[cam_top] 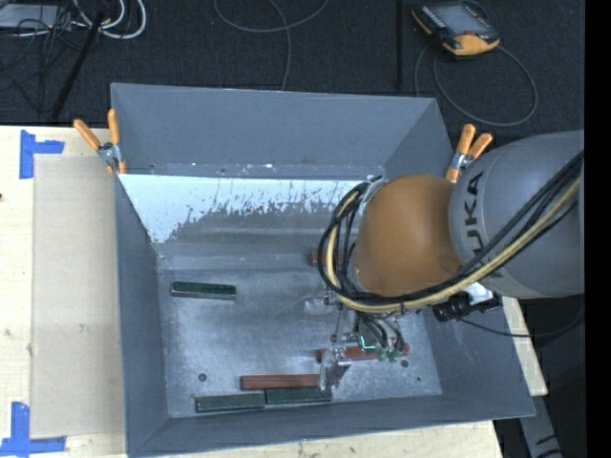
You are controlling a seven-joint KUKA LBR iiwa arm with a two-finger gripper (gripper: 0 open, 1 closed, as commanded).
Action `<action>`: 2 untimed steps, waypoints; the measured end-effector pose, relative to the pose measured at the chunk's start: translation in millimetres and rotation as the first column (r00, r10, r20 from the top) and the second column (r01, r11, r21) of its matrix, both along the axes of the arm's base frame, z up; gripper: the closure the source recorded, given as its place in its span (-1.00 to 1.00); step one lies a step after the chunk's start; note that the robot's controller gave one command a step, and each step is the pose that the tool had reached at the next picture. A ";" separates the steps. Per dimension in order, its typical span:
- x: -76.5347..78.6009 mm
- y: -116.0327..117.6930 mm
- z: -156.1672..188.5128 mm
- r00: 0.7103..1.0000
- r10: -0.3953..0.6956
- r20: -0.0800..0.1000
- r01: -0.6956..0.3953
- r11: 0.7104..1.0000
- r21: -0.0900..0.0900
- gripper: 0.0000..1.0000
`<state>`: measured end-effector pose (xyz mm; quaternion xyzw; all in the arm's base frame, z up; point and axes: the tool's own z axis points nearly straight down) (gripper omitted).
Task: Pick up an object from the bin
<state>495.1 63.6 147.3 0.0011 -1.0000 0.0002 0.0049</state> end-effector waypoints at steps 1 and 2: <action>1.9 -0.2 3.8 1.000 -0.002 0.007 0.002 1.000 0.001 -1.00; -21.5 1.6 -68.8 0.994 0.109 0.013 -0.109 0.994 0.002 1.00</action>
Offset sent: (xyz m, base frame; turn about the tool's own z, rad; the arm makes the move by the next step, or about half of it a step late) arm -0.0251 0.0008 -0.0773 -0.1120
